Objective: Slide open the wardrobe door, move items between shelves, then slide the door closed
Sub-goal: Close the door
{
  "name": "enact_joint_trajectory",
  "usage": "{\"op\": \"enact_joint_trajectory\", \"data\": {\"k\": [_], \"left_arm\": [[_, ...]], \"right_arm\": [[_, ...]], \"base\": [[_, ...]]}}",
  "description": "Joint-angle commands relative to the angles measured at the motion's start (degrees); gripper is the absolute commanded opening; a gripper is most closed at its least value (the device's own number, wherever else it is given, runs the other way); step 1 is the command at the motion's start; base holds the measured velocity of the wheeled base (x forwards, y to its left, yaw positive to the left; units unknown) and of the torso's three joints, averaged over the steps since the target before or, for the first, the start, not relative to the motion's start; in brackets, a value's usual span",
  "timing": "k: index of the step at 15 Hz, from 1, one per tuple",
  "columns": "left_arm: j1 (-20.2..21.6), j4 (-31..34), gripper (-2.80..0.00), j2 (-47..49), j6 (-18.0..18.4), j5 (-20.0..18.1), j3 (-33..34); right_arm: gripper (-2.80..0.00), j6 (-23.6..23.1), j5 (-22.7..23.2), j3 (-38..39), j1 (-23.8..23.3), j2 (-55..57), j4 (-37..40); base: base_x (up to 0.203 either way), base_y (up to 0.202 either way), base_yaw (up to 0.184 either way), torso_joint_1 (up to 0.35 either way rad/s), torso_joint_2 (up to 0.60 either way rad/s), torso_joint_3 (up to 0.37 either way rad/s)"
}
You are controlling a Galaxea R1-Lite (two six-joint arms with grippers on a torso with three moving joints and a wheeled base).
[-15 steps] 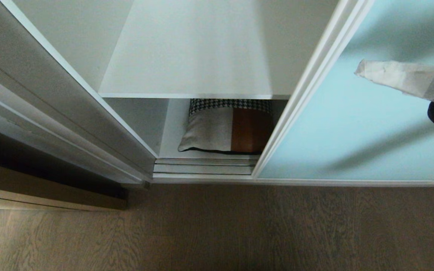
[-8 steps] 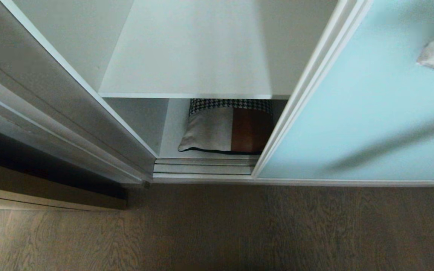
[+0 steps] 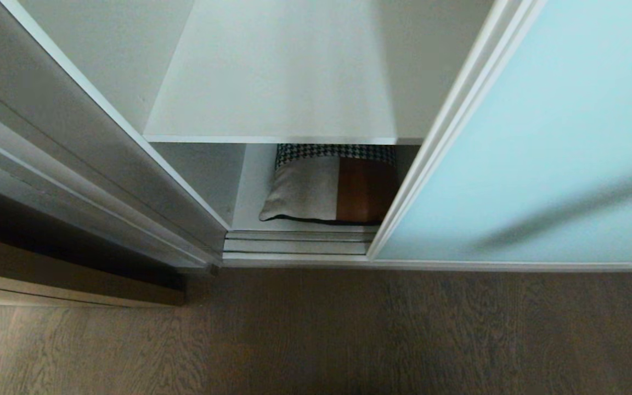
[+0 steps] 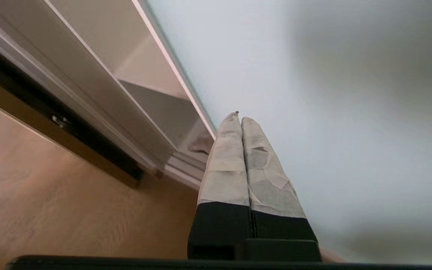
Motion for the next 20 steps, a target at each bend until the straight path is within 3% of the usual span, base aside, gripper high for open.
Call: {"op": "enact_joint_trajectory", "data": {"k": [1,4,8,12,15,20], "left_arm": [[0.0,0.0,-2.8,0.1,0.0,0.1,0.0],[0.0,0.0,-2.8,0.1,0.0,0.1,0.0],[0.0,0.0,-2.8,0.1,0.0,0.0,0.0],[0.0,0.1,-2.8,0.1,0.0,0.0,0.0],[0.0,0.0,-2.8,0.1,0.0,0.1,0.0],[0.0,0.0,-2.8,0.1,0.0,0.1,0.0]], "right_arm": [[-2.8,1.3,1.1,0.5,-0.5,2.0,0.4],[-2.8,1.4,2.4,-2.7,7.2,6.0,0.4],[-2.8,1.7,-5.2,-7.0,12.9,14.9,-4.1],[-2.8,1.6,-6.8,-8.3,13.8,19.6,-7.7],[-2.8,2.6,-10.4,-11.6,14.1,24.8,-8.2],[-2.8,3.7,-18.7,-18.1,21.1,30.6,-8.5]], "base": [[0.0,0.0,0.0,0.0,0.0,0.0],[0.0,0.0,0.0,0.0,0.0,0.0],[0.0,0.0,0.0,0.0,0.0,0.0],[0.0,0.0,0.0,0.0,0.0,0.0],[0.0,0.0,0.0,0.0,0.0,0.0],[0.0,0.0,0.0,0.0,0.0,0.0]]}}
